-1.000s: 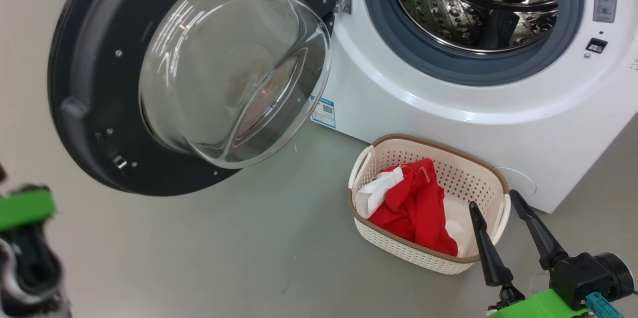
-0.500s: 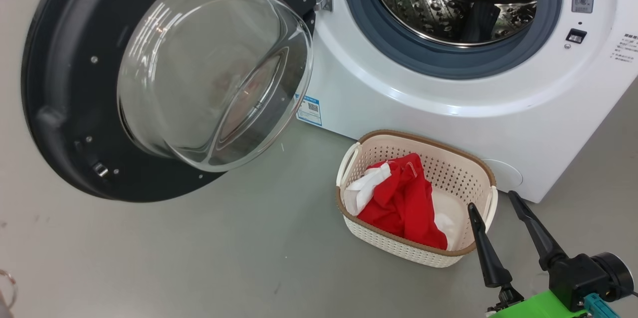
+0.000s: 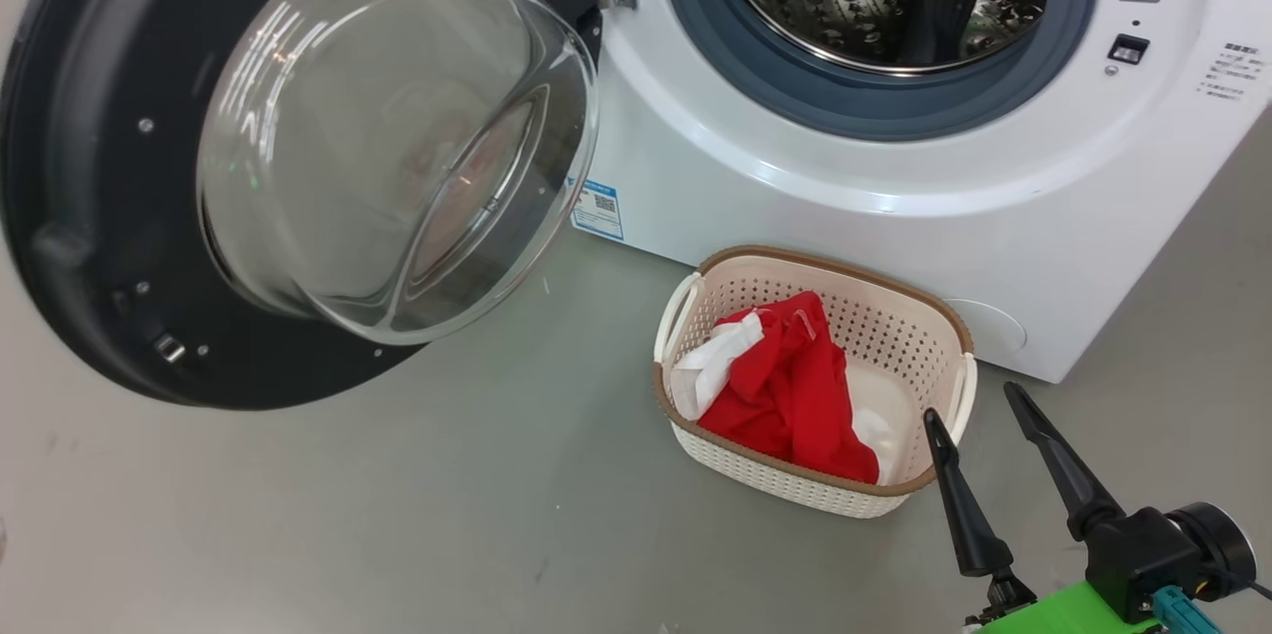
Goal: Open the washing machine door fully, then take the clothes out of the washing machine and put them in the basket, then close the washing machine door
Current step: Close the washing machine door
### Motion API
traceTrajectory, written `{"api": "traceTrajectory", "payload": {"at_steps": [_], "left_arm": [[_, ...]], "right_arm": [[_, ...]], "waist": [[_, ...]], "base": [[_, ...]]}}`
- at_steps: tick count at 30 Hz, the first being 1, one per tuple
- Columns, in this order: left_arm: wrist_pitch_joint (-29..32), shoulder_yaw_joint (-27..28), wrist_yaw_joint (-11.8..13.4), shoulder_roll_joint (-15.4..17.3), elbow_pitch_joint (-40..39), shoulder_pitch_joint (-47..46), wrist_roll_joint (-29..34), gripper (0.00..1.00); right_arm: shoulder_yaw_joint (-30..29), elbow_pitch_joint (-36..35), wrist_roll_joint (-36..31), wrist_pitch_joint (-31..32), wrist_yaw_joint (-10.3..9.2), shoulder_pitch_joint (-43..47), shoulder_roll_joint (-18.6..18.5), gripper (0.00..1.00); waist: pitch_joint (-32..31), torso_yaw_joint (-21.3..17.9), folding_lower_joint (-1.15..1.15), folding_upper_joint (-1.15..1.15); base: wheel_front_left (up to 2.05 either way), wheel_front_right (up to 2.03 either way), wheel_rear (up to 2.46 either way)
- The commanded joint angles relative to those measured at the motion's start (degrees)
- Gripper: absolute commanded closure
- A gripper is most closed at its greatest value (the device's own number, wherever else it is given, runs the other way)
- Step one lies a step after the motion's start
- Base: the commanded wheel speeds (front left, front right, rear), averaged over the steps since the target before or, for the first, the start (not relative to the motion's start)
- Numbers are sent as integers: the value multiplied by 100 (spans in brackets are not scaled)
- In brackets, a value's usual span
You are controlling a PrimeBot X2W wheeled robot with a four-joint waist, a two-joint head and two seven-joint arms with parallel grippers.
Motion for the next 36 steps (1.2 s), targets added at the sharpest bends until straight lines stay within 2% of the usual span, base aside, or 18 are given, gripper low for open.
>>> {"api": "traceTrajectory", "payload": {"at_steps": [1,7,14,25,31,36], "left_arm": [[34,78,41,457,-33,-126,17,100],[155,110,11,727,353,-149,8,100],[341,80,-121,835,642,-170,-36,100],[609,-119,-267,813,798,-241,2,100],[937,-222,-411,717,835,-263,-66,100],[978,-225,-533,676,798,-253,-117,100]], "right_arm": [[172,-150,-81,8,35,-146,-67,0],[207,-171,-119,39,35,-154,-67,0],[161,-235,-123,66,35,-100,-67,0],[176,-262,-89,68,35,-110,-67,0],[173,-272,-96,57,35,-124,-67,0],[147,-279,-74,50,35,-126,-67,0]], "waist": [[13,-67,0,0],[49,-262,0,0],[79,-361,0,0],[93,-404,0,0],[108,-410,0,0],[143,-400,0,0]], "base": [[0,0,0],[0,0,0],[0,0,0],[0,0,0],[0,0,0],[0,0,0]]}}
